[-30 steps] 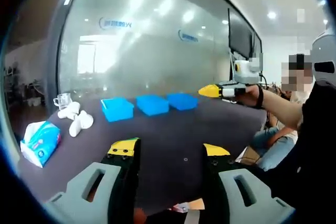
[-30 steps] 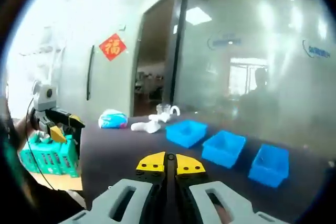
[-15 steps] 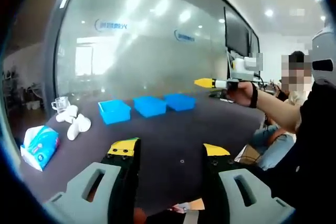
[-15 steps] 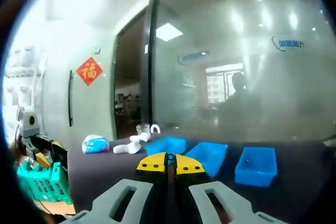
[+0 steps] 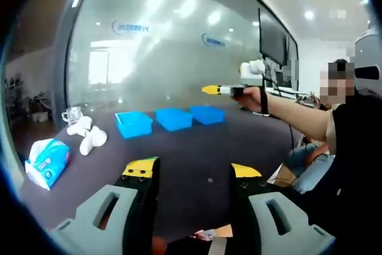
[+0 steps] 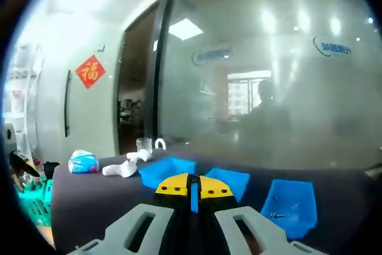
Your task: Sort the screws, nuts, and washers into the corresponding bins
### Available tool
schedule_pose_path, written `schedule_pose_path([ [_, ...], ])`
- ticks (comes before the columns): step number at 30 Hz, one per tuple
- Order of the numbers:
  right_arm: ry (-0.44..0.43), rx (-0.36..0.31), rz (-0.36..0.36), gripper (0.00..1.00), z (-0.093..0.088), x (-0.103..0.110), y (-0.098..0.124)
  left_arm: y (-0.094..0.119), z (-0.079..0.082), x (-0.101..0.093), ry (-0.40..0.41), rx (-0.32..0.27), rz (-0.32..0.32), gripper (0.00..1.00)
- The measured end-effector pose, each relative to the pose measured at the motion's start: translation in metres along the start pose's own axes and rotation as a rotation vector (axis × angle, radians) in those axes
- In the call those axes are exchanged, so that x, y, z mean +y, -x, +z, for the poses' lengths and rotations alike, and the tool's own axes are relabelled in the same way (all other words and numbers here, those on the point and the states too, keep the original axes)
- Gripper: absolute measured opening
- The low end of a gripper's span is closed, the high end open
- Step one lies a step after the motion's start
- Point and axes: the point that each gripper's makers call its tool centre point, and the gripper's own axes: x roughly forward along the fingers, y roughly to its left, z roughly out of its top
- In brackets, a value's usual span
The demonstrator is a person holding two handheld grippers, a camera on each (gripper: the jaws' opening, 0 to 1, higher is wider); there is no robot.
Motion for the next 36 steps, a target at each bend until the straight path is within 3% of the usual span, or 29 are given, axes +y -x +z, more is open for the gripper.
schedule_pose_path([
  [19, 0.042, 0.118, -0.082, 0.02, -0.011, -0.031, -0.101, 0.006, -0.004, 0.006, 0.019, 0.002, 0.025, 0.44],
  [26, 0.056, 0.13, -0.099, 0.05, -0.019, -0.038, -0.114, 0.01, -0.005, 0.01, 0.022, 0.0, 0.042, 0.44],
  [30, 0.068, 0.138, -0.095, 0.16, -0.023, -0.039, -0.11, 0.011, -0.007, 0.012, 0.027, 0.004, 0.047, 0.44],
  [36, 0.067, 0.138, -0.061, 0.18, -0.021, -0.031, -0.099, 0.01, -0.007, 0.011, 0.019, 0.011, 0.036, 0.44],
])
